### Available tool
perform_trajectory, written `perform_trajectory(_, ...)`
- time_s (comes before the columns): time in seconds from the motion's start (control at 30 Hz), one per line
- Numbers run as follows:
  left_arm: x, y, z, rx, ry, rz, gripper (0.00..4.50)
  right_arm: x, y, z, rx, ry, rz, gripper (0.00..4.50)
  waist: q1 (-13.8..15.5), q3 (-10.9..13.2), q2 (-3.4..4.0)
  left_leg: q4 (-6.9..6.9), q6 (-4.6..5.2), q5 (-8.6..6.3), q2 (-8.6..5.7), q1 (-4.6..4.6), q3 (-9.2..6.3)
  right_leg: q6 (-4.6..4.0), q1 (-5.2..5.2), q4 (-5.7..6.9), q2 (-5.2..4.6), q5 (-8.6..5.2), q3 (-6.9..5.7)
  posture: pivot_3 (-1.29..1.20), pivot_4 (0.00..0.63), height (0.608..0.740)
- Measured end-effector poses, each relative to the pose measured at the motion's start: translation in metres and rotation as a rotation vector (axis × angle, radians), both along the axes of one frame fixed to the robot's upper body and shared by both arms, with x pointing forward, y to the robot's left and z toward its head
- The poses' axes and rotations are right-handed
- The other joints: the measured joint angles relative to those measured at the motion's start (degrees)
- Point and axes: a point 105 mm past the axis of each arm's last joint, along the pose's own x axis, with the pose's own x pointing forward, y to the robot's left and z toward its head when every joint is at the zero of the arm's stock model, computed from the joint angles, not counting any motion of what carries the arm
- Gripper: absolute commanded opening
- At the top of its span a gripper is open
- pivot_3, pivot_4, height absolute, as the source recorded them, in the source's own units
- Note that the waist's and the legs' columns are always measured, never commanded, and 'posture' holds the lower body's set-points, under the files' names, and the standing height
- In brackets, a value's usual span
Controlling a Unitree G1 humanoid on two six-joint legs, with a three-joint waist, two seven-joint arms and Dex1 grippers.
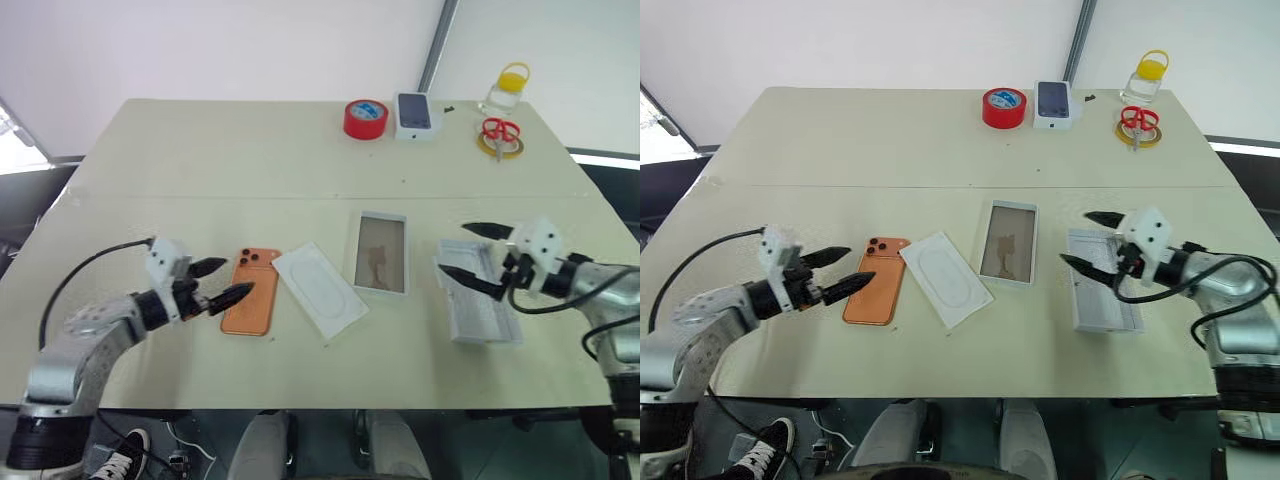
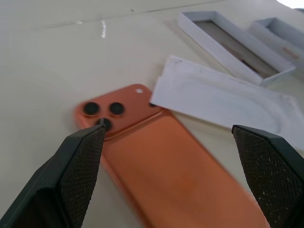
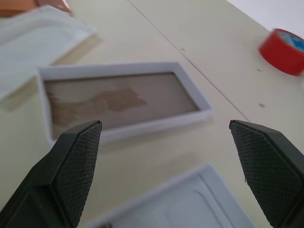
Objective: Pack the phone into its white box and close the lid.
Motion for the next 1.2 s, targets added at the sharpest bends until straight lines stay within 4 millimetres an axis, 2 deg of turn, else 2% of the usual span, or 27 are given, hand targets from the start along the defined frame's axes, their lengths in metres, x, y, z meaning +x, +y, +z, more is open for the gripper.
perform_trajectory(0.13, -0.005, -0.029, -0.010, -0.093, 0.207, -0.027, 4.48, 0.001, 0.019, -0.003, 0.029, 0.011, 0.037, 4.49, 0.0, 0.0, 0.00, 0.02, 0.00, 0.01, -0.01, 0.04, 0.00, 0.02, 0.01, 0.06, 0.03, 0.01, 0.00, 0.00, 0.150, 0.740)
perform_trajectory(0.23, -0.004, -0.044, -0.009, -0.140, 0.298, -0.045, 4.48, 0.001, 0.027, 0.000, 0.034, 0.003, 0.061, 4.49, 0.1, 0.0, 0.00, 0.03, -0.01, 0.02, -0.01, 0.08, -0.08, 0.05, 0.08, 0.06, 0.09, -0.01, -0.01, 0.00, 0.150, 0.740)
perform_trajectory(0.4, -0.008, -0.063, -0.007, -0.225, 0.456, -0.101, 4.48, 0.002, 0.029, 0.001, 0.037, 0.000, 0.064, 4.49, -0.1, 0.0, -0.01, 0.03, -0.02, 0.02, -0.03, 0.09, -0.07, 0.07, 0.09, 0.06, 0.11, -0.02, 0.01, 0.00, 0.150, 0.740)
perform_trajectory(0.53, -0.005, -0.072, -0.007, -0.191, 0.529, -0.106, 4.48, 0.004, 0.029, 0.001, 0.037, -0.005, 0.058, 4.49, -0.1, 0.0, -0.01, 0.03, -0.05, 0.04, -0.02, 0.12, -0.09, -0.07, 0.11, 0.08, 0.16, -0.09, 0.02, 0.00, 0.150, 0.740)
perform_trajectory(0.7, -0.002, -0.071, -0.006, -0.157, 0.588, -0.098, 4.48, 0.004, 0.029, 0.001, 0.038, -0.017, 0.061, 4.49, -0.1, 0.0, -0.01, 0.02, -0.05, 0.04, -0.01, 0.15, -0.09, -0.05, 0.12, 0.07, 0.17, -0.09, 0.06, 0.00, 0.150, 0.740)
perform_trajectory(1.0, 0.013, -0.094, -0.013, -0.280, 0.640, -0.034, 4.48, 0.006, 0.030, -0.001, 0.039, -0.030, 0.046, 4.49, 0.3, 0.0, -0.02, 0.02, -0.07, 0.05, -0.08, 0.45, -0.09, -0.10, 0.49, 0.01, 0.11, -0.12, 0.06, 0.00, 0.150, 0.740)
perform_trajectory(1.1, 0.016, -0.095, -0.016, -0.284, 0.645, -0.007, 3.61, 0.006, 0.030, -0.001, 0.038, -0.031, 0.045, 4.50, 0.2, 0.0, -0.02, -0.01, -0.08, 0.04, -0.08, 0.65, -0.09, -0.10, 0.69, -0.01, 0.10, -0.14, 0.06, 0.00, 0.150, 0.740)
perform_trajectory(1.2, 0.018, -0.089, -0.024, -0.262, 0.658, 0.043, 2.03, 0.006, 0.030, -0.001, 0.038, -0.031, 0.044, 4.50, 0.0, 0.0, -0.03, -0.03, -0.08, 0.04, -0.07, 0.64, -0.09, -0.08, 0.67, -0.01, 0.10, -0.15, 0.06, 0.00, 0.150, 0.740)
